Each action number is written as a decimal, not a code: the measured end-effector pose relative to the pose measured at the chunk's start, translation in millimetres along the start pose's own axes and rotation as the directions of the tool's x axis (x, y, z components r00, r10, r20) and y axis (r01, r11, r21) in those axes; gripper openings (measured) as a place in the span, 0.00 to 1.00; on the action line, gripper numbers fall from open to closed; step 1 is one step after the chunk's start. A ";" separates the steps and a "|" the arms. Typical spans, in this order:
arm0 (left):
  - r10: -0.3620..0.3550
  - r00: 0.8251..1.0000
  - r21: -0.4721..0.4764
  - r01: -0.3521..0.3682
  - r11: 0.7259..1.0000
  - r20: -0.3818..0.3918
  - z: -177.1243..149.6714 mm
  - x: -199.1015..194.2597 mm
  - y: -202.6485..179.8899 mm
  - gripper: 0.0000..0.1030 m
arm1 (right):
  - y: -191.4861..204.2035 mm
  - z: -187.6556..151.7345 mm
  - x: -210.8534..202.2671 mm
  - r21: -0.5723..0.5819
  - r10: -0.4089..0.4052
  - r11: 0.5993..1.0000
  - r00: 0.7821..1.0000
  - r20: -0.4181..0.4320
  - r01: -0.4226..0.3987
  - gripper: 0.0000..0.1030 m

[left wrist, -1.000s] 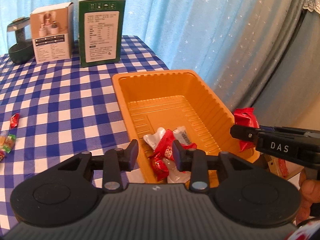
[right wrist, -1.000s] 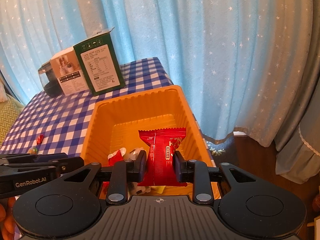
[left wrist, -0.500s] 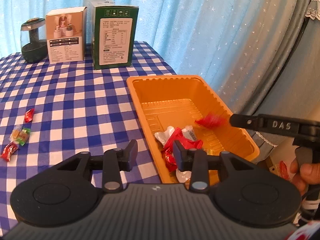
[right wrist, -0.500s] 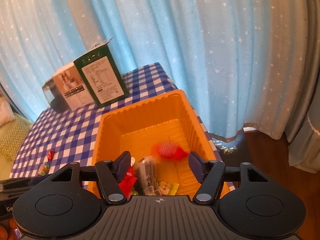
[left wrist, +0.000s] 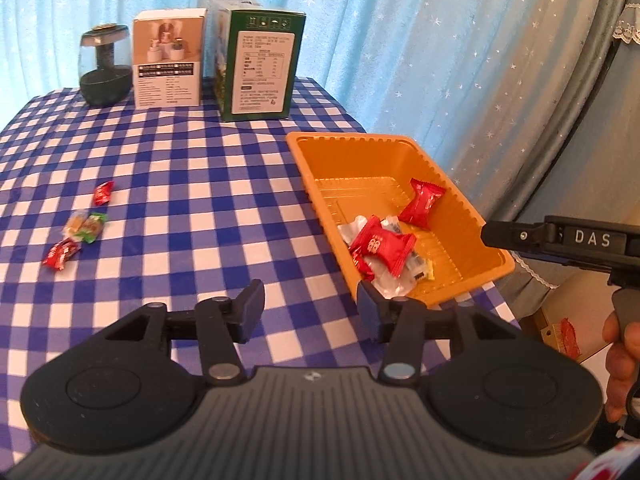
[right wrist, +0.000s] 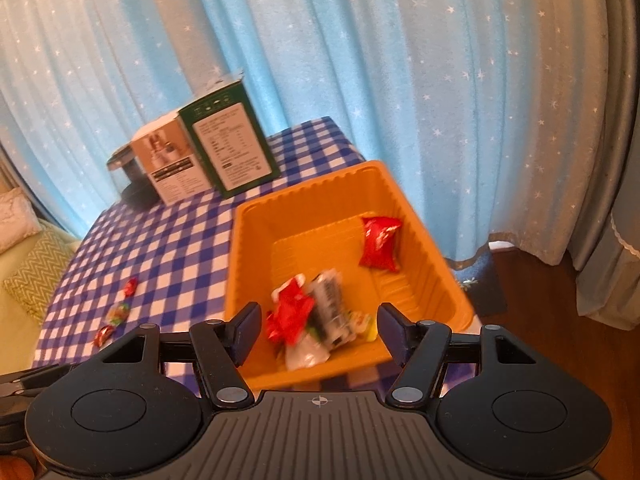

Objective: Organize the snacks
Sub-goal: 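Move both open tools back toward the remaining candies on the cloth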

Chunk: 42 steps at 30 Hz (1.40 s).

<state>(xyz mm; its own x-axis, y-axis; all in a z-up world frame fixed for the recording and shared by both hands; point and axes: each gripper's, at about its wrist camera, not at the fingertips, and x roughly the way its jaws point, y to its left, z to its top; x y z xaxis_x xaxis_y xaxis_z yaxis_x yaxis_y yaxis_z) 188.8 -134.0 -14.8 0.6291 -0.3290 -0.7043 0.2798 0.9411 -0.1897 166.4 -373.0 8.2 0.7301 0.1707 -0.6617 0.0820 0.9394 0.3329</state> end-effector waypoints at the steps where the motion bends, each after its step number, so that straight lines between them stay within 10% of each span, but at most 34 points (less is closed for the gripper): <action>1: 0.006 1.000 0.002 -0.006 1.000 0.004 -1.8 -5.0 0.9 0.49 | 4.3 -2.7 -2.9 -0.002 0.003 1.000 1.000 -0.001 -0.003 0.62; 27: 0.126 0.990 -0.053 -0.123 0.991 0.065 -33.4 -96.3 56.5 0.88 | 96.7 -51.6 -38.3 -0.177 0.083 0.980 0.995 -0.055 -0.091 0.73; 42: 0.206 0.975 -0.089 -0.199 0.976 0.080 -39.2 -120.6 92.5 0.90 | 132.9 -63.7 -27.4 -0.223 0.136 0.963 0.987 -0.089 -0.153 0.74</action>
<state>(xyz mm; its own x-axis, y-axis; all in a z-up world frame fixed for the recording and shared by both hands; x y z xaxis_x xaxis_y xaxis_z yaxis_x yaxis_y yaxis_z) 110.4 -4.3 25.8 0.7292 -0.1327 -0.6713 0.0834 0.9909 -0.1052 114.1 -233.9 27.7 0.6714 0.3224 -0.6672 -0.1835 0.9447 0.2718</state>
